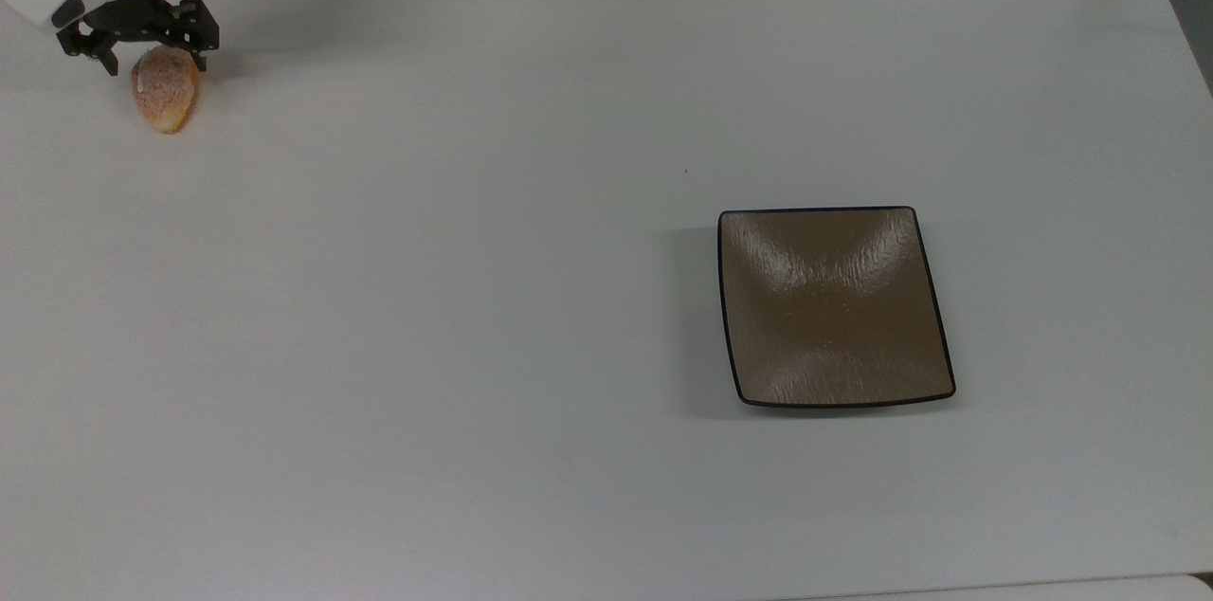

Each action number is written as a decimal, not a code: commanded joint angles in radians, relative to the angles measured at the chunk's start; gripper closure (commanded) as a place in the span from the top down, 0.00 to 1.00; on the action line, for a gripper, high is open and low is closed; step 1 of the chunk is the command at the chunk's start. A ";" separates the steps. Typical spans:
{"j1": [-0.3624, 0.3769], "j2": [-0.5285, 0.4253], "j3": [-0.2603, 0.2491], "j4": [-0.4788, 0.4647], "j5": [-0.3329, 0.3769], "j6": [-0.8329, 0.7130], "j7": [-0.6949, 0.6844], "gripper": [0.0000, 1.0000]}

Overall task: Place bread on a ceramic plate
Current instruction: 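Lower the gripper around the bread roll and close on it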

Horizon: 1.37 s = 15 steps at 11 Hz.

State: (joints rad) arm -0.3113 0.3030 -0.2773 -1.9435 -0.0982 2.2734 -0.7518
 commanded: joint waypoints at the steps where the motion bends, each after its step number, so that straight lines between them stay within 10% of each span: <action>1: -0.003 0.011 -0.002 -0.028 -0.025 0.054 -0.014 1.00; 5: -0.003 0.030 -0.002 -0.052 -0.026 0.092 -0.012 1.00; 8: -0.005 0.030 -0.002 -0.052 -0.026 0.091 -0.012 0.76; 11: -0.006 0.025 -0.002 -0.049 -0.026 0.086 -0.012 0.31; 15: 0.003 -0.010 -0.002 -0.045 -0.026 0.054 -0.003 0.25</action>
State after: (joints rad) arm -0.3140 0.3412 -0.2773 -1.9704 -0.1058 2.3334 -0.7522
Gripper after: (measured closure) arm 0.740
